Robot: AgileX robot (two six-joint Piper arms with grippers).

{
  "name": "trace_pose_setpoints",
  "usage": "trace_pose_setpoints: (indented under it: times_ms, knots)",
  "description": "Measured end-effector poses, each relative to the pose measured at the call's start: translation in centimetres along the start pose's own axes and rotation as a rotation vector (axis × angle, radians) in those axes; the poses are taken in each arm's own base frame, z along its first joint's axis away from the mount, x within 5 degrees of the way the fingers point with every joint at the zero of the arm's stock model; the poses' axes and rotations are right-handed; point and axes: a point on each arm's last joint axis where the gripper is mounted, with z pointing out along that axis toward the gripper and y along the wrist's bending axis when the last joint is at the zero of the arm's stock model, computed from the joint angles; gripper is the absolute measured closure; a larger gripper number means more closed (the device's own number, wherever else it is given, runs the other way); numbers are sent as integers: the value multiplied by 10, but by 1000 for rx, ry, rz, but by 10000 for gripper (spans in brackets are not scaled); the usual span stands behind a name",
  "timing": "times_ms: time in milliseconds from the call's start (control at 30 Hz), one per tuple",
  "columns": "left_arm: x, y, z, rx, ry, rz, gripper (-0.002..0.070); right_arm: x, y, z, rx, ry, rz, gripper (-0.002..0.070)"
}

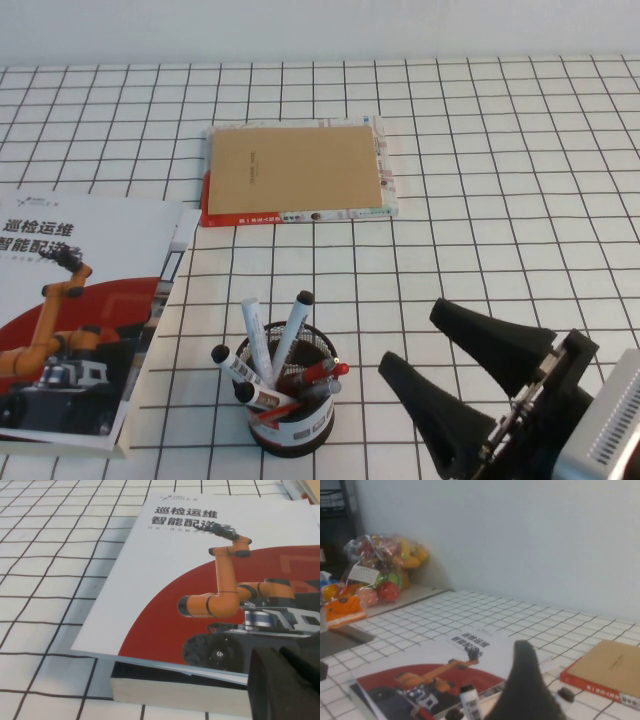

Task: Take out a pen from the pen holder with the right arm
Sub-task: 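Take a marker out of the pen holder and lay it on the table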

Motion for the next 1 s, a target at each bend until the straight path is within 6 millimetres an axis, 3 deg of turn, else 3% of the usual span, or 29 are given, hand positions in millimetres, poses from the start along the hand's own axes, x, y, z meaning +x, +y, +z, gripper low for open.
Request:
trace_pose_setpoints:
  times_ms: [233, 567, 1000]
  knots:
    - [0, 0, 0, 0, 0, 0, 678, 23, 1, -12, -53, 106, -5, 240]
    - [0, 0, 0, 0, 0, 0, 678, 74, 11, -9, -162, 337, -33, 240]
    - [0, 0, 0, 0, 0, 0, 678, 68, 18, 17, -164, 277, -4, 245]
